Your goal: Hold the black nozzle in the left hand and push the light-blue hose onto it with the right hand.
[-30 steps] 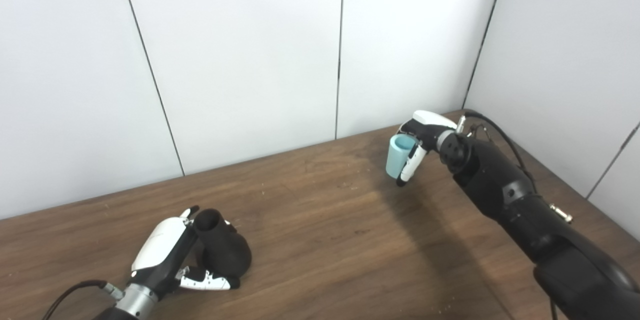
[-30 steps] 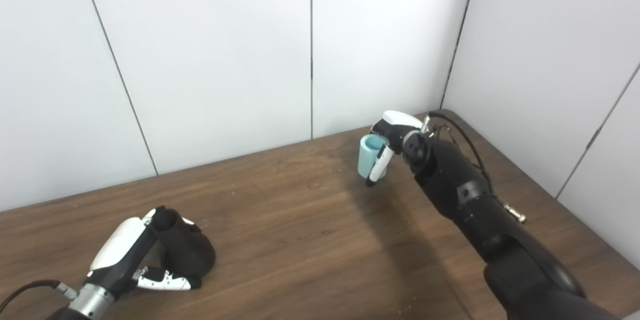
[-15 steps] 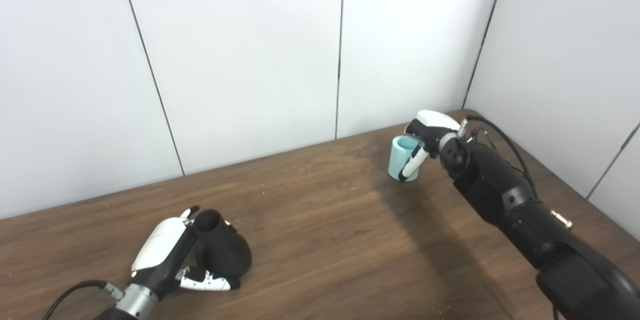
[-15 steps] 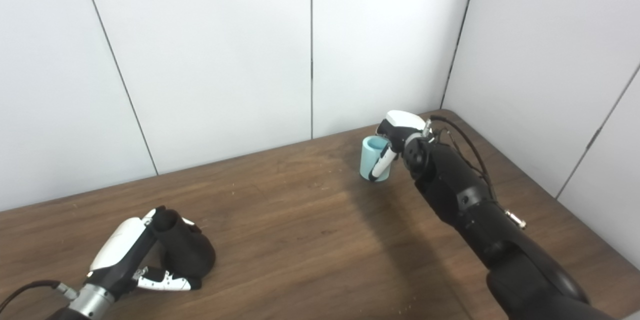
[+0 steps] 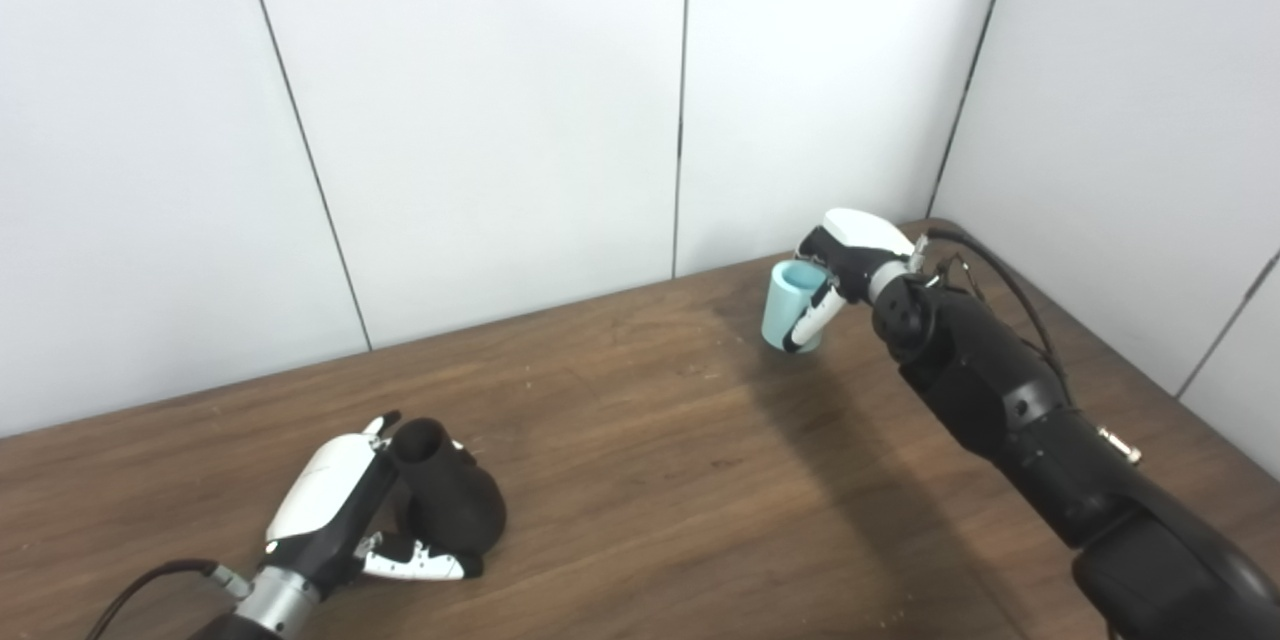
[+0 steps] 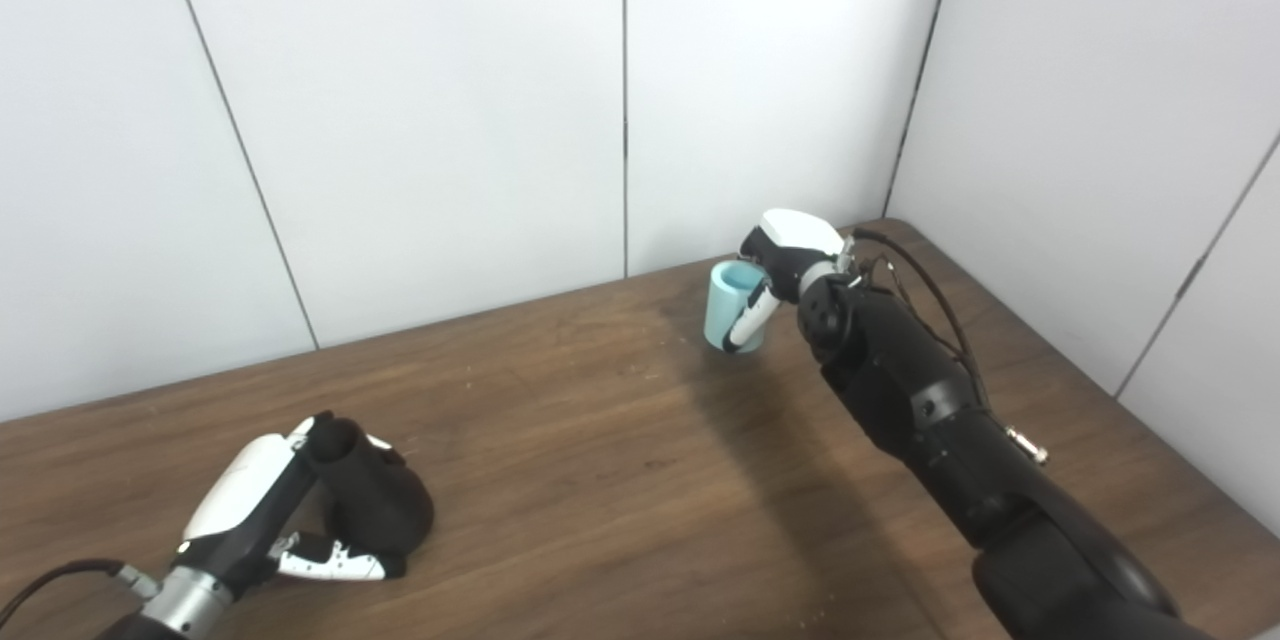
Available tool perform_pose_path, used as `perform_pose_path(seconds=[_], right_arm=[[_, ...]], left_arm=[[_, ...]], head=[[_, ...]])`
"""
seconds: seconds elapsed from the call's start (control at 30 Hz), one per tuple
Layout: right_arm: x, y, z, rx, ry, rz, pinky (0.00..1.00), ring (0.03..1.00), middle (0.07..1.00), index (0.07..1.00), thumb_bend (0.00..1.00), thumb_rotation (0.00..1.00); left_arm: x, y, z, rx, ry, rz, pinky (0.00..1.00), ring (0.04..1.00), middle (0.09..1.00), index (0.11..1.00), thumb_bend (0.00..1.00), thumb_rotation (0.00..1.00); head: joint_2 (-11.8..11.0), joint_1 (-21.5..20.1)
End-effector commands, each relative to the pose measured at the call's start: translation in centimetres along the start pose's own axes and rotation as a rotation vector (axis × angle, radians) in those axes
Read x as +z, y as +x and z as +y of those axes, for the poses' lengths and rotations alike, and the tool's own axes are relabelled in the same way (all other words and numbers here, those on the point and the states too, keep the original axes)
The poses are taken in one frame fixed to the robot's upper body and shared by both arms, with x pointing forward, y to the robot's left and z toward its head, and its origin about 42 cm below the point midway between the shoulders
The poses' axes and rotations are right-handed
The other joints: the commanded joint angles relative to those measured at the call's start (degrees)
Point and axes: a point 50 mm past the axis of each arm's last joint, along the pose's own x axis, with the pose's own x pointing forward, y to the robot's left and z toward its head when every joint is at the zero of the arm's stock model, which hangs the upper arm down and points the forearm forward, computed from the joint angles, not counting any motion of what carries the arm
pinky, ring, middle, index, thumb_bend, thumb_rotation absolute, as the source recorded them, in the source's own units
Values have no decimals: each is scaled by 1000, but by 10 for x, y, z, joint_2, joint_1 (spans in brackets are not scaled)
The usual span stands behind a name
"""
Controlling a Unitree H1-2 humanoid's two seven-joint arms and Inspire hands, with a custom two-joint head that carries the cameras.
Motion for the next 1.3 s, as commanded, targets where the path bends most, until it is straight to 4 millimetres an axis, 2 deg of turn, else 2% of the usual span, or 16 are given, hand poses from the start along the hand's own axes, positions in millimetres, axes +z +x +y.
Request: perform_pose_path(seconds=[0.0, 0.03, 0.07, 0.17, 0.27, 0.4, 0.8, 1.1, 1.27], right_arm=[[38, -2, -45, -134, 3, -93, 413, 450, 485, 483, 521, 0], [43, -5, -47, -139, 6, -106, 416, 453, 484, 480, 521, 0], [50, -7, -50, -143, 13, -127, 418, 455, 483, 479, 521, 0], [68, -14, -57, -136, 25, -195, 406, 452, 486, 485, 521, 0], [94, -31, -63, -113, 21, -347, 385, 428, 488, 502, 519, 0], [118, -50, -67, -92, 24, -492, 387, 443, 481, 493, 520, 0], [189, -95, -66, -5, 92, -767, 367, 439, 488, 488, 520, 0], [213, -105, -53, 49, 97, -802, 314, 401, 495, 518, 515, 0], [224, -109, -48, 66, 94, -816, 336, 411, 495, 506, 517, 0]], left_arm=[[-18, -31, -56, -273, 37, 119, 1000, 617, 499, 477, 524, 0], [-17, -30, -57, -273, 37, 118, 1000, 615, 496, 479, 524, 0], [-15, -29, -57, -273, 32, 115, 1000, 614, 495, 480, 524, 0], [-11, -25, -59, -272, 21, 110, 1000, 610, 483, 487, 525, 0], [-5, -18, -62, -277, 28, 106, 1000, 607, 490, 483, 525, 0], [2, -12, -64, -287, 42, 104, 1000, 605, 492, 482, 525, 0], [9, -2, -64, -314, 79, 138, 1000, 605, 485, 486, 525, 0], [15, 3, -66, -333, 88, 157, 1000, 608, 491, 482, 525, 0], [17, 5, -66, -339, 87, 163, 1000, 616, 500, 477, 524, 0]], head=[[2, 13], [2, 13], [5, 37], [7, 60], [12, 107], [17, 139], [35, 173], [45, 185], [48, 191]])
